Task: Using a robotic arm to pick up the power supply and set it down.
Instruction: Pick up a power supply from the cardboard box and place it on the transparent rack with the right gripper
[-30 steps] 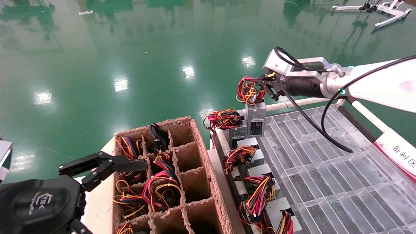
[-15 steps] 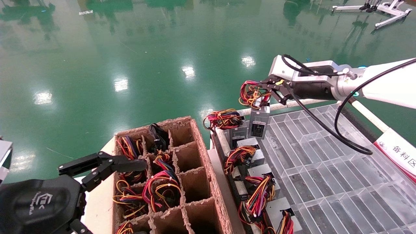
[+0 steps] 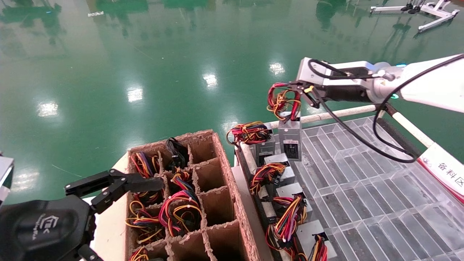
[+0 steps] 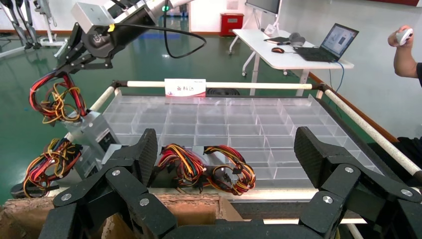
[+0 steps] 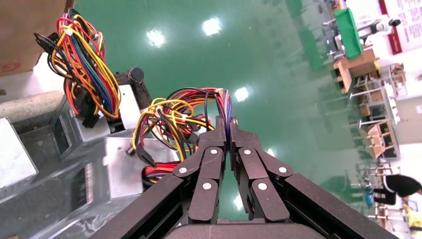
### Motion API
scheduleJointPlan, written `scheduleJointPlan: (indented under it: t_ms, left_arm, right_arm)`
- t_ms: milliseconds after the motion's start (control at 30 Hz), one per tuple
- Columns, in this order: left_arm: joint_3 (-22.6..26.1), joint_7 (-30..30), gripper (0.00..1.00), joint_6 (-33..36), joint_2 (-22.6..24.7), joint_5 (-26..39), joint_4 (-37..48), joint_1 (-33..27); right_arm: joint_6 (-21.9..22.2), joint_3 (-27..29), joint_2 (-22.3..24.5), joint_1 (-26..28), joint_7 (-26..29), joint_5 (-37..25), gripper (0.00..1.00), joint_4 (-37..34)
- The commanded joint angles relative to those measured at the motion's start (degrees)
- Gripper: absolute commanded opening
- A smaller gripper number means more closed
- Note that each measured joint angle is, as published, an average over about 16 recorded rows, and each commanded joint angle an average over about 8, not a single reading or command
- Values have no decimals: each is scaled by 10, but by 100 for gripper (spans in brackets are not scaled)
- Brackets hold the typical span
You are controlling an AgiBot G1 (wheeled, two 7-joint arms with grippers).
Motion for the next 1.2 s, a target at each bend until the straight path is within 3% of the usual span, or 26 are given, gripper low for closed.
scheduleJointPlan:
  t_ms: [33, 367, 1200]
  left_arm:
    - [0, 0, 100, 0, 0, 0, 0, 0]
    - [0, 0, 100, 0, 0, 0, 0, 0]
    - [0, 0, 100, 0, 0, 0, 0, 0]
  right_arm:
    - [-1, 0, -3, 1, -6, 0, 0, 0]
    - [7, 0, -17, -6, -22, 0, 0, -9]
    - [99, 9, -29, -38, -50, 12, 0, -22]
